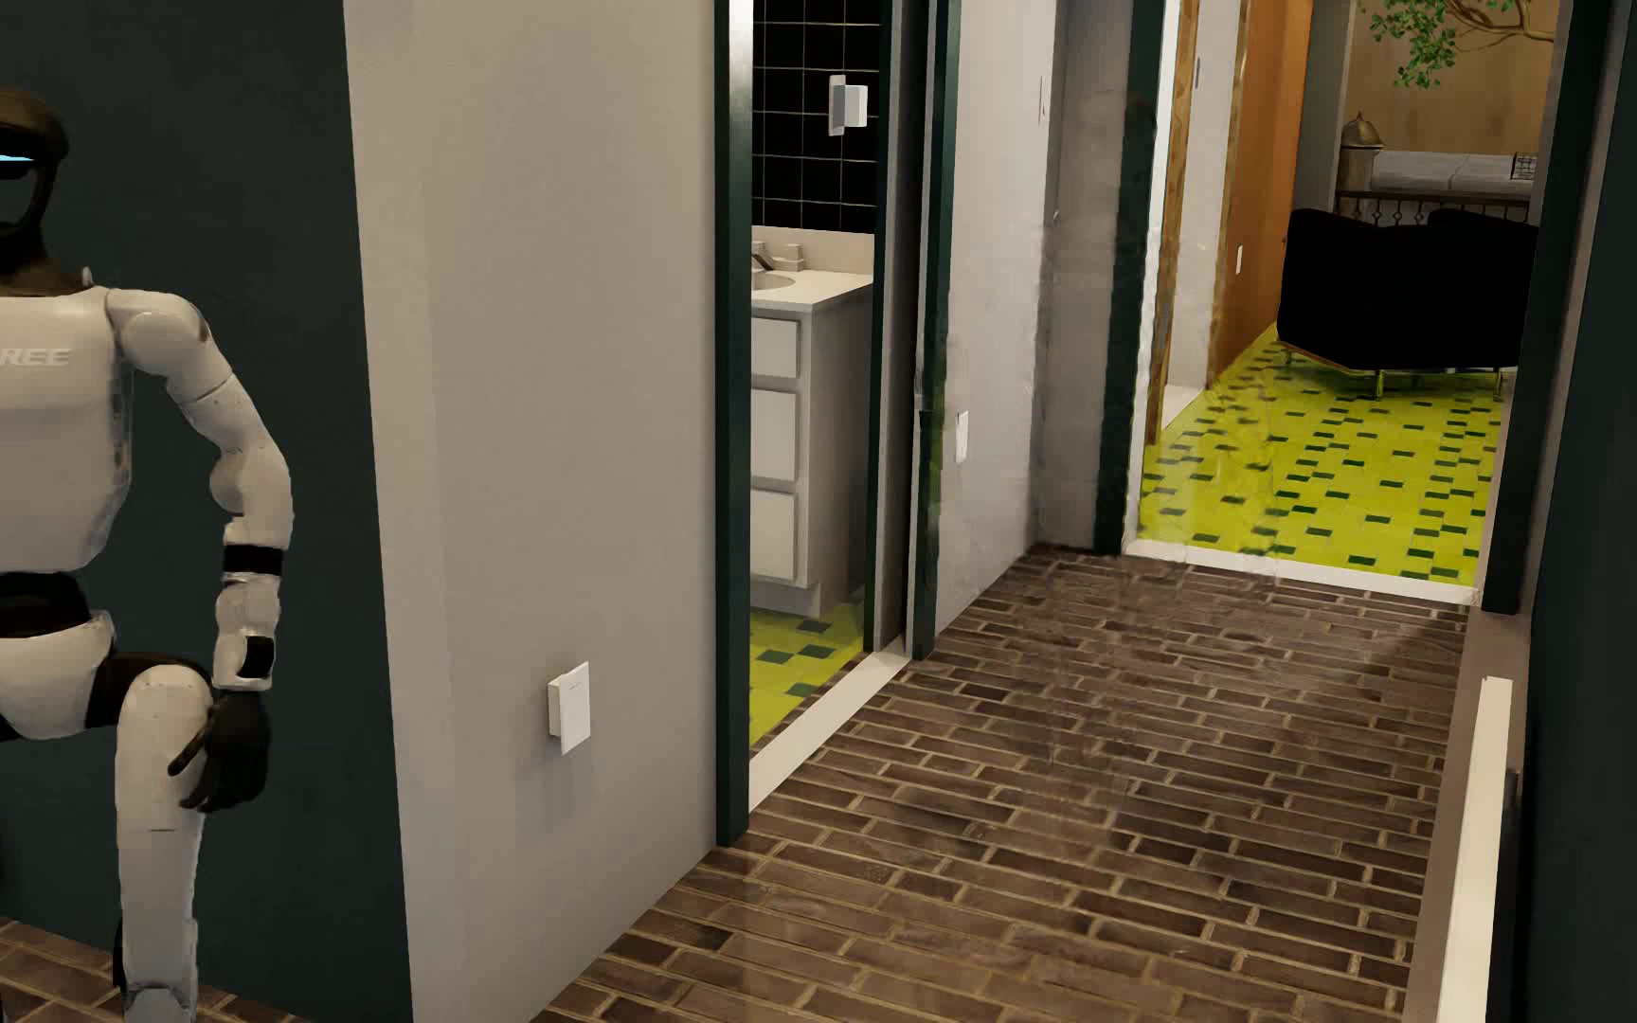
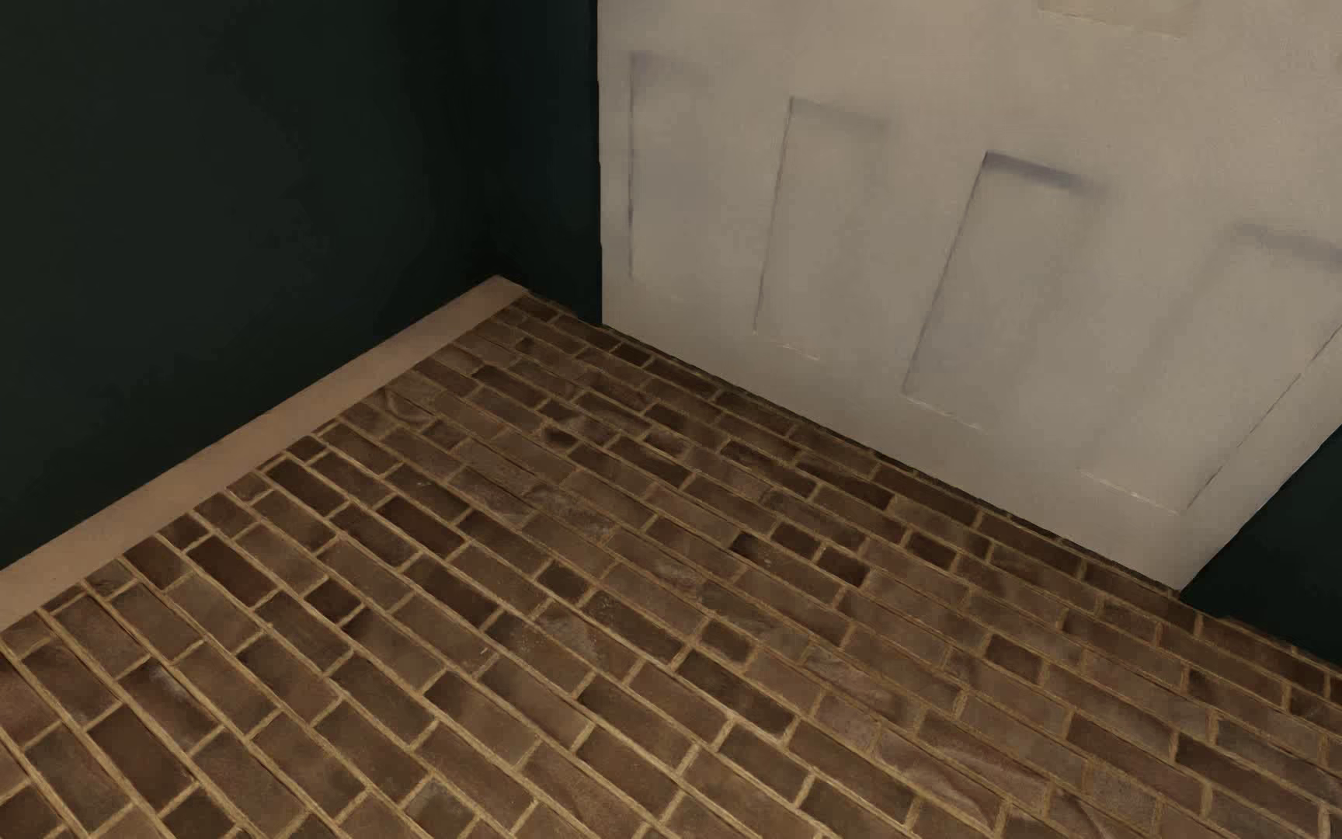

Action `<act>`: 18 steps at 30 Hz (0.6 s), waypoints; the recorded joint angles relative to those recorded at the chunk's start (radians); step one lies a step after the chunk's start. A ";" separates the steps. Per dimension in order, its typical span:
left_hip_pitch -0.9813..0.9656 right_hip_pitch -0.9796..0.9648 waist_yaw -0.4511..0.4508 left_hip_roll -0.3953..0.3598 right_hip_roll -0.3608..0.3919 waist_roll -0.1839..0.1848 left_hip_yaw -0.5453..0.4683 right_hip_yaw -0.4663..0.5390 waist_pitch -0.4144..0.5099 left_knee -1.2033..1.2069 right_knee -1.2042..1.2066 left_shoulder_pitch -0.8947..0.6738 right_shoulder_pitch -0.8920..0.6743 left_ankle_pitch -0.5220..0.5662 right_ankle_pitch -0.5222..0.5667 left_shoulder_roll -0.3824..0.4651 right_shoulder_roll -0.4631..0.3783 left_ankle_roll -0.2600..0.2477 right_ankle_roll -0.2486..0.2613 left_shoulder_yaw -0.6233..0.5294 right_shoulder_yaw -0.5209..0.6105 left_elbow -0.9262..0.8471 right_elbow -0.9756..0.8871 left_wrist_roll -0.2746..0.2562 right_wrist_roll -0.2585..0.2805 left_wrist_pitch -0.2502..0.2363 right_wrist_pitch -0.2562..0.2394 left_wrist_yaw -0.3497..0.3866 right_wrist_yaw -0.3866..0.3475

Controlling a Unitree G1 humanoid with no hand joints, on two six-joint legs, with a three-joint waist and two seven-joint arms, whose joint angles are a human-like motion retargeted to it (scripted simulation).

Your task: Go around the corner

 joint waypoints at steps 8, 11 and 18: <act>0.306 -0.055 0.040 0.066 0.025 0.031 0.000 0.000 0.039 -0.018 -0.603 0.044 -0.085 -0.057 0.336 -0.018 -0.055 0.000 0.000 0.058 -0.317 -0.101 -0.116 0.000 0.000 0.000 0.000 0.000 0.000; 0.241 0.036 0.048 0.146 0.046 0.076 0.000 0.000 0.018 0.180 -0.516 0.127 -0.124 0.215 0.255 -0.027 -0.077 0.000 0.000 -0.163 -0.310 0.131 -0.071 0.000 0.000 0.000 0.000 0.000 0.000; -0.425 0.300 0.253 0.033 0.049 0.079 0.000 0.000 0.004 0.425 -0.625 0.194 -0.179 0.445 0.010 0.021 -0.103 0.000 0.000 -0.129 -0.378 0.074 -0.154 0.000 0.000 0.000 0.000 0.000 0.000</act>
